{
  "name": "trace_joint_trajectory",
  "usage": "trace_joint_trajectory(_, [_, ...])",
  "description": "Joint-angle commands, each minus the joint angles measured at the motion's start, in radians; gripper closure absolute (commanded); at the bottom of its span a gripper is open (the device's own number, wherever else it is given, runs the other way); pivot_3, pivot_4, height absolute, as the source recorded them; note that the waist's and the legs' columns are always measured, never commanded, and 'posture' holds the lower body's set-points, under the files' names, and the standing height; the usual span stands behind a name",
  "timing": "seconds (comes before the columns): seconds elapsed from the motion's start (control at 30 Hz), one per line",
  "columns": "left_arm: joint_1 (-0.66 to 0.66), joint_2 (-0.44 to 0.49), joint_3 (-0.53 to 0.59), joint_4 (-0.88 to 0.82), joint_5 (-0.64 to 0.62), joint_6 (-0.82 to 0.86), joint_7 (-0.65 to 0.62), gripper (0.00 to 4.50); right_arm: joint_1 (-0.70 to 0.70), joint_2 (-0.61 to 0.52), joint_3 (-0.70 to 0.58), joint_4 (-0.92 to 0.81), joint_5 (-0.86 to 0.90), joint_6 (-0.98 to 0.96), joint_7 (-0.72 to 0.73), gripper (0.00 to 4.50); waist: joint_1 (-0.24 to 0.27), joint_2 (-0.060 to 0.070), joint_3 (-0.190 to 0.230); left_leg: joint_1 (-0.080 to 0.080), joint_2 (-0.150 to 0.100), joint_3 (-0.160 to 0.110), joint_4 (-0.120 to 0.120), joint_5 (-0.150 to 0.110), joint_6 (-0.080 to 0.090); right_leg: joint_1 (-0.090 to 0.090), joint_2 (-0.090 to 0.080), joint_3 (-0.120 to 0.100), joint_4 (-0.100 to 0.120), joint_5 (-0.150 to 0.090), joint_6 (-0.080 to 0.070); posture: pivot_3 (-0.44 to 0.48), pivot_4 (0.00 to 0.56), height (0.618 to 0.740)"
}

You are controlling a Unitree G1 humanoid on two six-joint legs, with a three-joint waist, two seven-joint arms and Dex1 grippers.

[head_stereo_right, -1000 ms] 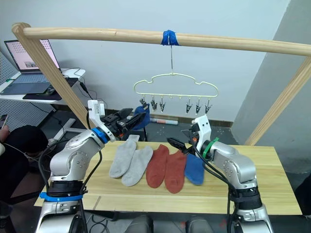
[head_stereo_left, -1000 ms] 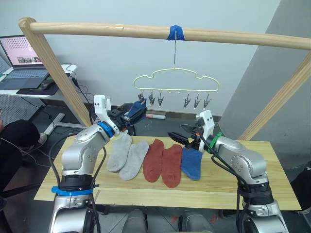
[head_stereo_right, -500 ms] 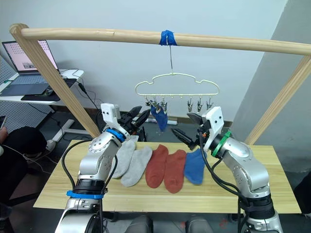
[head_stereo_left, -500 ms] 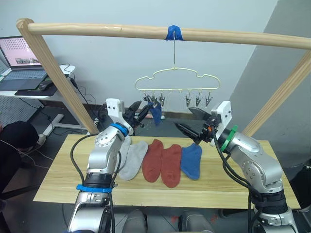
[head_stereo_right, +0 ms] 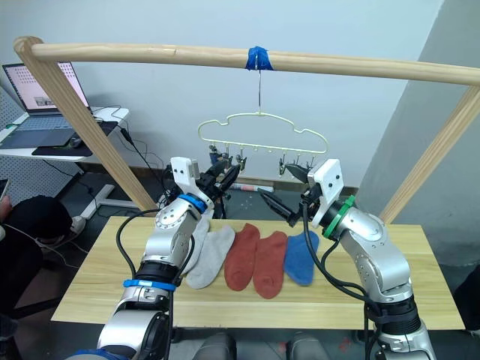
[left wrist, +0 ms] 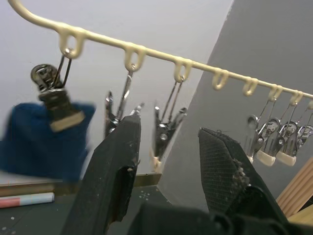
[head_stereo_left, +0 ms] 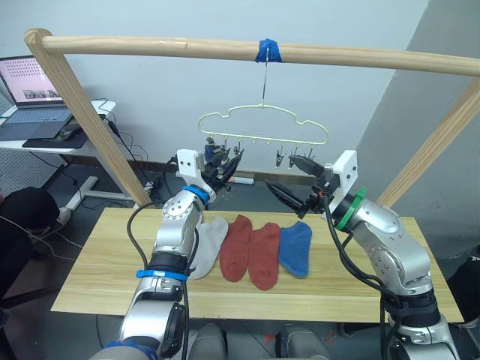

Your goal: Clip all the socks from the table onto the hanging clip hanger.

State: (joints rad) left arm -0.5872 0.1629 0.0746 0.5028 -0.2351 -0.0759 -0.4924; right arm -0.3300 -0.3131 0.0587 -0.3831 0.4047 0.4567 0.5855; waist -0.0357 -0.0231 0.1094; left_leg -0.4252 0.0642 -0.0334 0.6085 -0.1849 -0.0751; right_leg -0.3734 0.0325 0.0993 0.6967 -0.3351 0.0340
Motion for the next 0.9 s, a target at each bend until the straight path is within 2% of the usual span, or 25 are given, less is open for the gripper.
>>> trace_joint_trajectory(0.03, [-0.037, -0.007, 0.001, 0.020, 0.012, -0.042, 0.004, 2.38, -0.023, -0.004, -0.013, -0.032, 0.003, -0.019, -0.009, 0.00, -0.001, 0.000, 0.000, 0.000, 0.000, 0.000, 0.000, 0.000, 0.000, 0.000, 0.000, 0.000, 0.000, 0.000, 0.000, -0.046, 0.095, 0.740])
trace_joint_trajectory(0.43, [-0.074, -0.022, 0.006, 0.113, 0.020, -0.089, 0.009, 2.38, -0.026, -0.007, -0.010, -0.037, 0.003, -0.019, -0.023, 0.00, -0.013, 0.000, 0.000, 0.000, 0.000, 0.000, 0.000, 0.000, 0.000, 0.000, 0.000, 0.000, 0.000, 0.000, 0.000, -0.058, 0.101, 0.740])
trace_joint_trajectory(0.9, [-0.066, -0.026, 0.007, 0.107, 0.021, -0.090, 0.010, 2.38, -0.034, -0.003, -0.006, -0.032, -0.006, -0.025, -0.032, 0.00, -0.021, 0.000, 0.000, 0.000, 0.000, 0.000, 0.000, 0.000, 0.000, 0.000, 0.000, 0.000, 0.000, 0.000, 0.000, -0.062, 0.103, 0.740])
